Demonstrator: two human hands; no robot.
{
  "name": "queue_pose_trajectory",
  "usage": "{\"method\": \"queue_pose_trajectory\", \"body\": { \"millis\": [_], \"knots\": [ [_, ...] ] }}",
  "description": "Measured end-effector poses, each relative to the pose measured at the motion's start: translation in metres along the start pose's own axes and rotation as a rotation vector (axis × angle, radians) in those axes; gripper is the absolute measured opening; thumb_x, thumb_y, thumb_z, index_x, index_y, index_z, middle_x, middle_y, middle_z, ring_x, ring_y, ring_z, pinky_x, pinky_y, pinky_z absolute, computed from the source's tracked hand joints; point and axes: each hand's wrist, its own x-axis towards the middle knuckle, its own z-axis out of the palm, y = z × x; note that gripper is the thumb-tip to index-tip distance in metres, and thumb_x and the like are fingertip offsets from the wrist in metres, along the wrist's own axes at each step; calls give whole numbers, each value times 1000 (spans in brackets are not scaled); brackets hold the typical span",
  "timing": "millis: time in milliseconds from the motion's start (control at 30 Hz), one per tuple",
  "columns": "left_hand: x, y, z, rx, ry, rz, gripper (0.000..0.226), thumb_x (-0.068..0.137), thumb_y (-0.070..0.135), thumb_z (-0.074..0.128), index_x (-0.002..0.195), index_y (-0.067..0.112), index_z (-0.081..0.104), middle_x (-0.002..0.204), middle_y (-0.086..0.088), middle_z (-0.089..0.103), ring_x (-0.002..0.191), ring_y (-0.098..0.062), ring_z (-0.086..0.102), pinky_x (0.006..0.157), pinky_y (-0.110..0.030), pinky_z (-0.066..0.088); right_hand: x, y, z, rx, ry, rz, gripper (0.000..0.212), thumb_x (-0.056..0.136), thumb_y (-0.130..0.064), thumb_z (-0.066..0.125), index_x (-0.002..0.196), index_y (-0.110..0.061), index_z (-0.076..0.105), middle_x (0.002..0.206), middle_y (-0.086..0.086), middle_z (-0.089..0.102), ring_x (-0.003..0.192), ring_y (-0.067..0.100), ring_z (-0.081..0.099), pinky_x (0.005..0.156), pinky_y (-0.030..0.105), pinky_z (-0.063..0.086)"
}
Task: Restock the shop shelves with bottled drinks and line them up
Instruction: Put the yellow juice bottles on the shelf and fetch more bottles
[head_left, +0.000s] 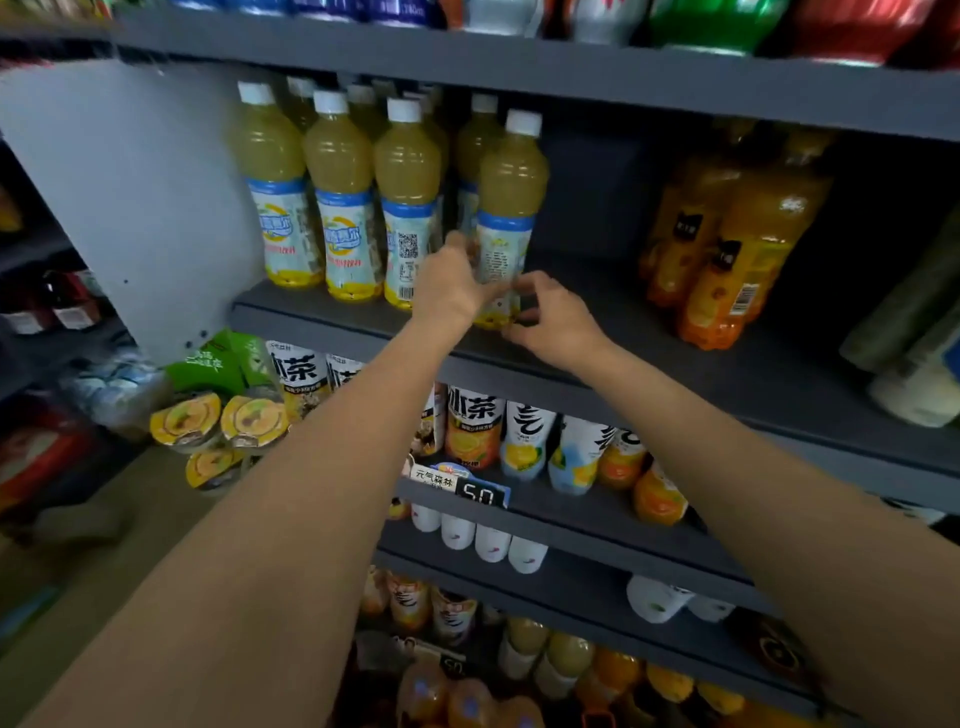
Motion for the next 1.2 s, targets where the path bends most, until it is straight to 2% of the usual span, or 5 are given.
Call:
{"method": "queue_pose_trajectory", "body": {
  "millis": [433, 700, 867, 1033, 1200],
  "knots": [
    [-12, -41, 24, 24, 73, 109, 40, 85, 6, 54, 125, 6, 50, 122, -13, 59, 109, -28, 57, 92, -37, 46, 43, 11, 18, 35, -15, 23, 59, 83, 11, 39, 135, -16, 44, 143, 6, 40, 132, 19, 38, 107, 23, 32],
    [-131, -50, 26, -141, 243, 341, 32, 82, 4, 43, 111, 4, 55, 107, -11, 59, 89, -15, 56, 78, -24, 43, -56, 36, -6, -196, 196, -461, 50, 75, 9, 34, 122, 1, 50, 119, 23, 50, 109, 32, 52, 92, 21, 34],
    [-240, -89, 88, -71, -176, 127, 21, 88, 6, 51, 109, 4, 56, 89, -6, 62, 78, -18, 58, 72, -31, 46, -149, 101, 10, -128, 5, -490, 33, 88, -7, 44, 119, 1, 50, 107, 15, 58, 92, 13, 53, 81, 15, 38],
    [-350, -113, 150, 239, -1039, -166, 18, 89, 15, 56, 107, 15, 58, 104, -4, 61, 100, -19, 57, 77, -23, 38, -248, 226, 61, -158, -598, -41, 36, 90, -21, 58, 121, -7, 48, 117, 11, 54, 108, 25, 55, 84, 26, 39],
    [-465, -136, 216, 319, -1041, -383, 22, 86, 6, 57, 107, -1, 62, 107, -17, 65, 104, -26, 60, 86, -29, 42, -355, 361, 103, -232, -875, 163, 42, 90, -22, 60, 124, -1, 46, 112, 12, 54, 109, 29, 53, 75, 26, 35]
  ]
}}
